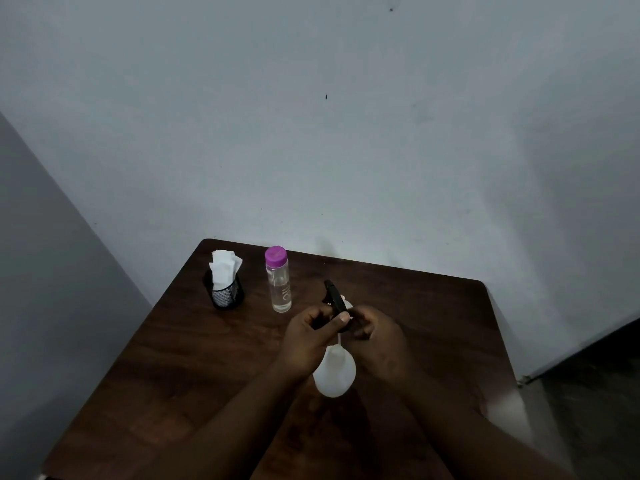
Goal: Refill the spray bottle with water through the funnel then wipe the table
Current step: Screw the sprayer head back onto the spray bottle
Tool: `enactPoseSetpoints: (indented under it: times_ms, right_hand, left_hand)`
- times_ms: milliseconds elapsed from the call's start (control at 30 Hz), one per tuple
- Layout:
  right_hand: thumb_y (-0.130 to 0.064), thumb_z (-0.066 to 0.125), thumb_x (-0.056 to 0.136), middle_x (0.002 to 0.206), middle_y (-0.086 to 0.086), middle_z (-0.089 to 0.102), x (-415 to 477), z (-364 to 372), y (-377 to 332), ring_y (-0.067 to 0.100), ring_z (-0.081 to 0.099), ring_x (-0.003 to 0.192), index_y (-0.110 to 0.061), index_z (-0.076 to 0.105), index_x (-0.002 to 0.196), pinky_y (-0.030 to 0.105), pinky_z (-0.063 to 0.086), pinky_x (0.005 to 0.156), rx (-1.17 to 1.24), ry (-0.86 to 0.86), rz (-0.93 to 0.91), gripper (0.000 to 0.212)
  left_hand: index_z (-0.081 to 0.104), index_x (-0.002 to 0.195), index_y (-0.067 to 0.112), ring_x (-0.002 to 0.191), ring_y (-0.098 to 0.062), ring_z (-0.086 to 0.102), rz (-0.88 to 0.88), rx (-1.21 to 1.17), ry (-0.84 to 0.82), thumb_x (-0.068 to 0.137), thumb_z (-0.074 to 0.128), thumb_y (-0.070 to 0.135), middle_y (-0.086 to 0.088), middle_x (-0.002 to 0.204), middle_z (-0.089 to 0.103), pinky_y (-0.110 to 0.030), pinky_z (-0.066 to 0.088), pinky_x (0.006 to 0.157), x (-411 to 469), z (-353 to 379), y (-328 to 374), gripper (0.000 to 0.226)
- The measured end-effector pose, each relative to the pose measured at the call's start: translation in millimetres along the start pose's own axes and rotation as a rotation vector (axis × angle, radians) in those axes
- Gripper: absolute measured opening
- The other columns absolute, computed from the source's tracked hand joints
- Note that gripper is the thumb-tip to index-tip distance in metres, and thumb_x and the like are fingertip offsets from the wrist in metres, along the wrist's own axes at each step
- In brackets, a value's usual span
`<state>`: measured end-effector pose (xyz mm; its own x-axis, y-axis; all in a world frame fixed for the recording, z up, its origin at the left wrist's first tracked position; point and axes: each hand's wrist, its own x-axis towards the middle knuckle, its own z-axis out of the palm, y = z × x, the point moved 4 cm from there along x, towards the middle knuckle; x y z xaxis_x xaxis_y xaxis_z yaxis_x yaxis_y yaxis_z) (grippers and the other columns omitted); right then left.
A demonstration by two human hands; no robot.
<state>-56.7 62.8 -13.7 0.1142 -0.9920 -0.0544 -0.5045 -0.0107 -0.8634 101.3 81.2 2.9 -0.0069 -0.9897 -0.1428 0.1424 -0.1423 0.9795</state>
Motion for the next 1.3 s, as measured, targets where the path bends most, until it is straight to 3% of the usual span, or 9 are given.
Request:
enactPoseSetpoints:
  times_ms: [133, 333, 500, 600, 700, 833, 967, 1100, 1300]
  right_hand:
    - [-0.012, 0.078, 0.073, 0.107, -0.011, 0.069, 2, -9, -25, -0.002, 0.067, 0.089, -0.031, 0.064, 0.120, 0.014, 0.053, 0.071, 0.008, -0.031, -0.030, 0.052]
    - [-0.029, 0.075, 0.075, 0.088, -0.013, 0.066, 0, -9, -40, -0.001, 0.060, 0.078, -0.028, 0.066, 0.095, 0.012, 0.039, 0.061, -0.234, -0.035, -0.140, 0.021]
    - [-0.034, 0.080, 0.077, 0.080, -0.008, 0.067, 0, -8, -36, 0.004, 0.060, 0.069, -0.024, 0.066, 0.085, 0.016, 0.036, 0.055, -0.292, 0.012, -0.108, 0.019]
    - [-0.027, 0.082, 0.074, 0.077, -0.011, 0.062, 4, -9, -29, 0.000, 0.055, 0.066, -0.020, 0.066, 0.087, 0.016, 0.033, 0.055, -0.311, -0.061, -0.078, 0.022]
    - [-0.026, 0.082, 0.075, 0.076, -0.011, 0.061, 5, -10, -25, 0.001, 0.052, 0.064, -0.018, 0.068, 0.091, 0.016, 0.034, 0.055, -0.339, -0.111, -0.095, 0.023]
    - [-0.021, 0.079, 0.078, 0.077, -0.013, 0.059, 2, -4, -22, 0.000, 0.052, 0.067, -0.019, 0.068, 0.094, 0.013, 0.032, 0.056, -0.379, -0.162, -0.128, 0.020]
    - [-0.022, 0.078, 0.080, 0.092, -0.005, 0.068, 0, 5, -17, 0.006, 0.058, 0.081, -0.019, 0.069, 0.104, 0.016, 0.035, 0.062, -0.392, -0.197, -0.151, 0.026]
    - [-0.022, 0.076, 0.080, 0.090, -0.006, 0.069, 1, 8, -15, 0.005, 0.059, 0.079, -0.020, 0.068, 0.101, 0.019, 0.037, 0.064, -0.412, -0.195, -0.162, 0.023]
    - [-0.023, 0.072, 0.082, 0.097, -0.011, 0.067, -2, 18, -16, -0.001, 0.051, 0.085, -0.022, 0.068, 0.106, 0.005, 0.031, 0.065, -0.488, -0.194, -0.243, 0.024]
  left_hand:
    - [0.076, 0.102, -0.001, 0.096, -0.030, 0.075, -0.019, -0.023, 0.054, 0.091, 0.073, 0.010, -0.014, 0.098, 0.079, -0.032, 0.061, 0.083, -1, 2, -8, 0.016]
    - [0.080, 0.089, 0.007, 0.089, -0.028, 0.075, 0.009, 0.113, 0.058, 0.093, 0.071, 0.025, -0.010, 0.086, 0.079, -0.040, 0.058, 0.084, -1, 3, -13, 0.021]
    - [0.070, 0.074, 0.003, 0.067, -0.012, 0.063, 0.073, 0.246, 0.115, 0.104, 0.055, 0.025, -0.010, 0.069, 0.068, -0.028, 0.049, 0.066, -4, -1, -25, 0.040]
    - [0.075, 0.092, 0.002, 0.085, -0.024, 0.071, 0.057, 0.233, 0.100, 0.105, 0.052, 0.016, -0.014, 0.088, 0.075, -0.040, 0.055, 0.079, -5, -12, -46, 0.030]
    - [0.076, 0.111, 0.016, 0.108, -0.010, 0.071, 0.066, 0.282, 0.066, 0.095, 0.058, -0.003, 0.003, 0.110, 0.077, -0.027, 0.056, 0.091, -10, -21, -62, 0.031]
    - [0.071, 0.113, 0.025, 0.107, 0.001, 0.067, 0.028, 0.390, 0.072, 0.087, 0.074, 0.002, 0.008, 0.111, 0.074, -0.013, 0.050, 0.085, -15, -22, -85, 0.034]
    - [0.070, 0.114, 0.021, 0.106, -0.006, 0.065, -0.018, 0.367, 0.153, 0.082, 0.083, 0.014, 0.009, 0.112, 0.072, -0.020, 0.051, 0.088, -15, -19, -95, 0.035]
    - [0.070, 0.109, 0.025, 0.105, -0.003, 0.065, -0.026, 0.314, 0.219, 0.081, 0.084, 0.012, 0.011, 0.109, 0.072, -0.014, 0.050, 0.086, -16, -13, -93, 0.034]
    - [0.075, 0.112, 0.018, 0.108, -0.009, 0.067, -0.081, 0.236, 0.342, 0.079, 0.086, 0.017, 0.006, 0.109, 0.075, -0.031, 0.056, 0.088, -21, -10, -105, 0.035]
